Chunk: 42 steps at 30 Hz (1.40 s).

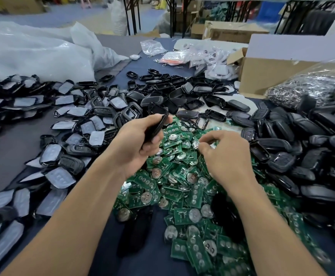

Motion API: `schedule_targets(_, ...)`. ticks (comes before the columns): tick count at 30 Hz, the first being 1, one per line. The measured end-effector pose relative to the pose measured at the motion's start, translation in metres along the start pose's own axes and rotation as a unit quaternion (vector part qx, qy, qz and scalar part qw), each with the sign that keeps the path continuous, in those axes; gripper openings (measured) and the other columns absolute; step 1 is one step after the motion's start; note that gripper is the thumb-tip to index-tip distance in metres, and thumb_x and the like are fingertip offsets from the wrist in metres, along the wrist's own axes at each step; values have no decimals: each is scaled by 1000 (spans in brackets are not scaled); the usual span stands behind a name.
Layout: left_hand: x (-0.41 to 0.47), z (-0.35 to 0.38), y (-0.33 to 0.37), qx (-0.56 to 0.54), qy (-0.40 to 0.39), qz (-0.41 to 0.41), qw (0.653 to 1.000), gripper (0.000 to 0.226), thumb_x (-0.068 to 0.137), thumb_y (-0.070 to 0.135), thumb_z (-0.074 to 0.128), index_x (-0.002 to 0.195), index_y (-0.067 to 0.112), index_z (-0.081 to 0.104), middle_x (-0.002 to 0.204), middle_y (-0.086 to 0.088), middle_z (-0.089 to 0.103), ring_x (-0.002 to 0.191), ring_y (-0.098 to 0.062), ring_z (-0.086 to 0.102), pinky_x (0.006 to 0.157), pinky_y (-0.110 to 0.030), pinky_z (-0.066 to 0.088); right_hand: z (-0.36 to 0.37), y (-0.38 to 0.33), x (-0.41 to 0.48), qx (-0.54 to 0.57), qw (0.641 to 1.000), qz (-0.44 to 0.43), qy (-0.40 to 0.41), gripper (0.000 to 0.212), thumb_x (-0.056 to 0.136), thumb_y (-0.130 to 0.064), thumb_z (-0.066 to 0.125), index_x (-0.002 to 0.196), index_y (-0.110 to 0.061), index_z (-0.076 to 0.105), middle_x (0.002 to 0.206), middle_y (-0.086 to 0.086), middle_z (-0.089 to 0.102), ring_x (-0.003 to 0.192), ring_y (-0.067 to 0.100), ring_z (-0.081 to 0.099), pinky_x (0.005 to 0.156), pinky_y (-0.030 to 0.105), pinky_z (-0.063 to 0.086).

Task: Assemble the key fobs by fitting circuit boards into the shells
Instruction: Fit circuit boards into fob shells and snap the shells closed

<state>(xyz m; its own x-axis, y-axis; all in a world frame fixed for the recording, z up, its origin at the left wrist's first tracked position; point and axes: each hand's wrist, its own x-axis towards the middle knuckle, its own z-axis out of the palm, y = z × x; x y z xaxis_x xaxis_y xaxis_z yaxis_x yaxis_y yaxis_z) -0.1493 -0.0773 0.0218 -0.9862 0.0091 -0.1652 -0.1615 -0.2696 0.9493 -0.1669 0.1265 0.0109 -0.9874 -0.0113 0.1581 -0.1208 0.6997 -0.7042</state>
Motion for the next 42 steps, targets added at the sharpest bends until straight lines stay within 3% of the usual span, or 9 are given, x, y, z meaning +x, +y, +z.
schedule_targets(4,1,2,-4,42,58,12,997,30,109,24,49,107,6,73,57,4,46,45,-7,29,42,-20,21,2,1,2,87,994,36,64,24,91,-11,69,74,-27,75,54,-15,66,35,3,51,41,14,37)
schedule_targets(7,0,8,-5,70,121,29,990,23,104,17,57,101,10,78,62,4,57,45,-6,43,40,-17,28,-2,0,1,172,977,56,116,28,94,-7,59,78,-27,69,68,-14,72,41,5,56,40,21,43)
schedule_targets(13,1,20,-14,256,210,102,938,20,96,22,71,83,34,80,76,15,78,66,1,71,52,-16,52,0,-8,-1,411,910,53,-24,20,95,0,52,85,-12,63,74,13,74,50,23,64,45,27,46)
schedule_targets(16,-2,27,-19,369,197,172,892,16,95,22,71,101,32,82,78,23,76,69,4,72,56,-14,55,6,-7,0,400,915,23,-48,15,91,-1,58,84,-9,68,70,11,73,54,25,68,49,28,51)
schedule_targets(22,-4,32,-24,214,116,128,962,29,106,24,57,100,35,83,78,2,76,38,-14,55,36,-22,39,7,-2,2,375,926,-16,-33,9,81,-10,67,84,-16,71,65,11,74,58,28,73,59,38,60)
schedule_targets(27,-6,28,-16,135,1,77,988,41,83,11,60,112,31,82,86,-12,78,50,-17,59,45,-22,45,9,0,6,392,920,-24,-11,15,86,-4,67,86,-18,73,65,10,74,60,27,74,59,29,58)
schedule_targets(32,-6,18,-5,216,-66,66,972,70,85,-17,63,139,28,66,97,-7,79,65,-16,63,60,-21,54,9,0,4,397,918,-26,-6,15,87,-3,70,90,-17,73,69,9,76,64,26,76,64,31,59)
schedule_targets(36,-6,15,-7,209,-31,75,975,60,95,-10,64,150,12,55,97,-19,79,73,-21,75,68,-25,61,7,0,2,422,907,-6,-1,18,86,4,71,93,-12,72,70,10,75,63,24,74,64,28,59)
schedule_targets(42,-5,14,-10,174,72,82,979,40,92,-3,74,131,-1,64,82,-4,81,73,-23,80,64,-24,62,6,-3,1,420,907,-23,-13,4,91,-11,77,93,-13,74,72,12,76,59,26,73,56,30,57)
